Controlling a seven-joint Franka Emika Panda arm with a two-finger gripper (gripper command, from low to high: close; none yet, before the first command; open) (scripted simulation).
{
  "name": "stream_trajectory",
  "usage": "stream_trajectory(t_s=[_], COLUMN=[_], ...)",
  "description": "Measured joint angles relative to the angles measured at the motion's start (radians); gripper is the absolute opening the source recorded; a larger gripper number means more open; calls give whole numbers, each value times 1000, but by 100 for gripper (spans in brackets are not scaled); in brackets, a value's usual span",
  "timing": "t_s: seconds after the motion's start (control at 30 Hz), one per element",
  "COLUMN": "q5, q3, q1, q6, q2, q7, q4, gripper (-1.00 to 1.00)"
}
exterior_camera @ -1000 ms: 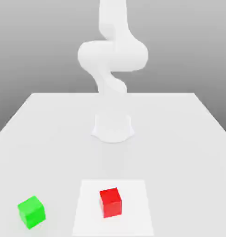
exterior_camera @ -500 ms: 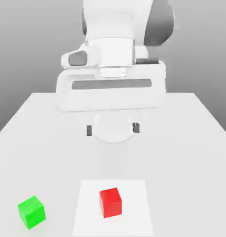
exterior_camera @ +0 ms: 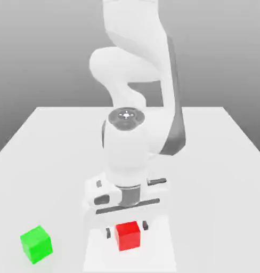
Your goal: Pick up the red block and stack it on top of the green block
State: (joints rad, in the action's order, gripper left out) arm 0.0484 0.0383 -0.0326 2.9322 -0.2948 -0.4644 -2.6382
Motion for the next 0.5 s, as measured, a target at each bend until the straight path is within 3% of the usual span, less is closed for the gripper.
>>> stream_trajectory(t_s=[0.17,0.37,0.5], q5=[-2,-33,-22], q3=[-2,12,47], q1=[3,1,72], q6=[-4,-165,-222], q2=[4,191,192], q7=[-2,-17,115], q4=[-1,-26,23], gripper=[-100,-100,-100])
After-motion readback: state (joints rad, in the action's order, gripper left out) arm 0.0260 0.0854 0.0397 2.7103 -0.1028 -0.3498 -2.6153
